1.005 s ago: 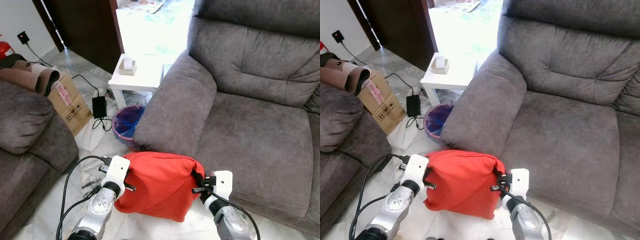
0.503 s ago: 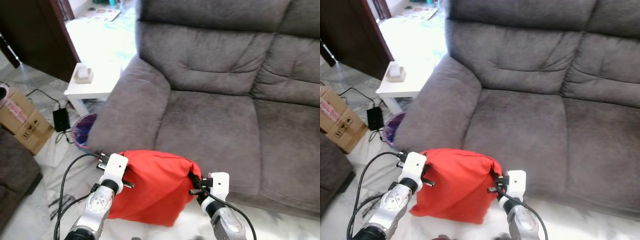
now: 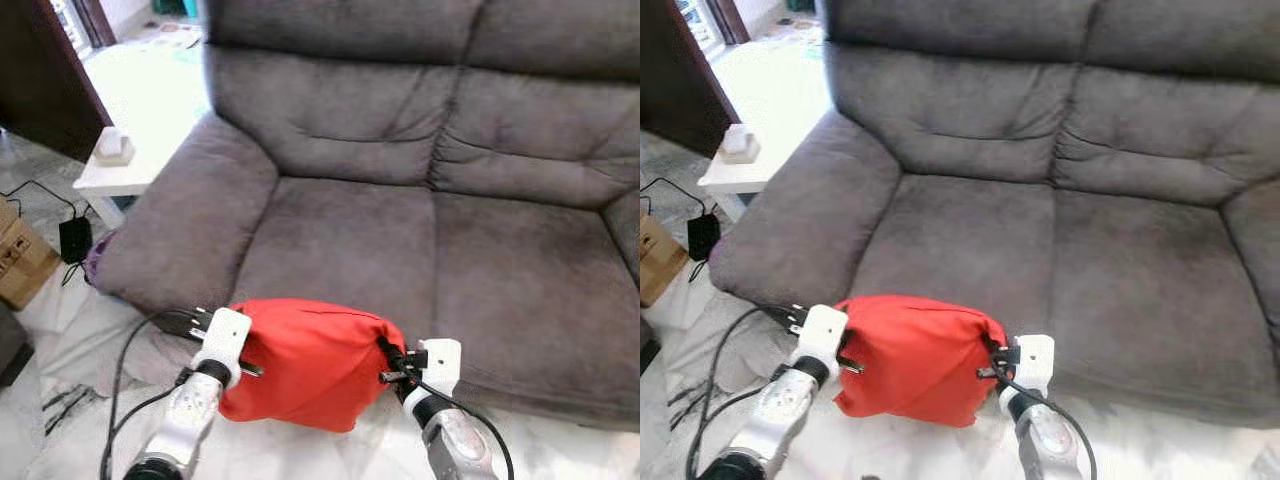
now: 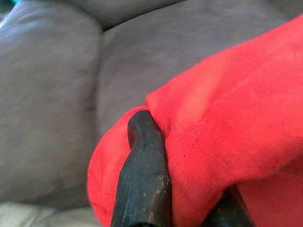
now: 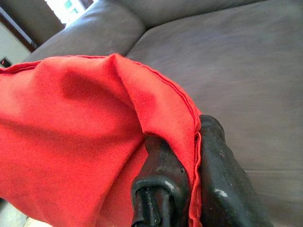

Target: Move the pillow to the sofa from floor

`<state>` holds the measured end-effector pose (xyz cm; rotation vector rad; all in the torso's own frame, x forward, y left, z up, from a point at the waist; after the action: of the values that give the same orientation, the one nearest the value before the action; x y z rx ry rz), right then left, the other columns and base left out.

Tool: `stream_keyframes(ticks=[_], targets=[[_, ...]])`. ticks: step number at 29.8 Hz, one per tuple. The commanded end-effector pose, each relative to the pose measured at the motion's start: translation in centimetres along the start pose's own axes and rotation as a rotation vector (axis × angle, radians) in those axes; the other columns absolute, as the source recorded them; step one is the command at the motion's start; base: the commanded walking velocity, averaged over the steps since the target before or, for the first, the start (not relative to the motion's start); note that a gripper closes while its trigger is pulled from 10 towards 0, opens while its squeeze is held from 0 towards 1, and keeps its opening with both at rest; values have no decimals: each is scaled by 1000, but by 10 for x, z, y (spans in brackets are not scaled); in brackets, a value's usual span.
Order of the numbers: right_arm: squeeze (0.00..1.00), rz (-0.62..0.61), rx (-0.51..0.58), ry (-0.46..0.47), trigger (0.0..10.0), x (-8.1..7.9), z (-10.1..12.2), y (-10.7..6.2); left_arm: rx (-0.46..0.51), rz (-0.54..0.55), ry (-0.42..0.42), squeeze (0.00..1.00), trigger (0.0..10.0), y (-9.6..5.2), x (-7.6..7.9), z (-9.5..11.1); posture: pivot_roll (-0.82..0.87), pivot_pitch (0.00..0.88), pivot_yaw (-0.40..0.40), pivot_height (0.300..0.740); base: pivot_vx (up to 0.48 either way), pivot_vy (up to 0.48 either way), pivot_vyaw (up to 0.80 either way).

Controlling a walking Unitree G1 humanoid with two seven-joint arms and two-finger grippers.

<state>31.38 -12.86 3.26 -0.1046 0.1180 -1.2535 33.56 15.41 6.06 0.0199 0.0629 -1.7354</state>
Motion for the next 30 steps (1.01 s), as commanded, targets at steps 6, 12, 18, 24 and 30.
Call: stream_keyframes(ticks=[6,12,18,24,30], targets=[[0,-70,50,27,10000,14,4,-6,60,2,-8,0,10000,1,2,9,23,211,47,740,0,-458,0],[0,-87,55,17,10000,18,6,-5,65,4,-14,0,10000,2,2,11,22,215,47,740,0,-457,0],[0,-93,66,20,10000,20,7,-5,66,4,-14,0,10000,2,2,11,20,218,49,740,0,-459,0],[0,-101,74,20,10000,21,10,-4,64,5,-11,0,10000,2,1,11,24,220,49,740,0,-457,0],[0,-114,85,26,10000,23,11,-4,70,17,-23,0,10000,2,-1,13,22,217,50,740,0,-62,0]])
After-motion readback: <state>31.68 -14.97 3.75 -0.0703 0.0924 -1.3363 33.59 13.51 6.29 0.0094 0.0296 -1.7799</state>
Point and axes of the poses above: a point about 5 cm out from each wrist's last joint towards the gripper, its own y axis pointing out of the wrist towards the gripper, its own z axis along the axis of the wrist's last joint, x = y × z, the point moved 2 cm from there along y, pointing out of the wrist towards the gripper, and after that the axes turned 11 degrees about -y, right-handed, at the moved point
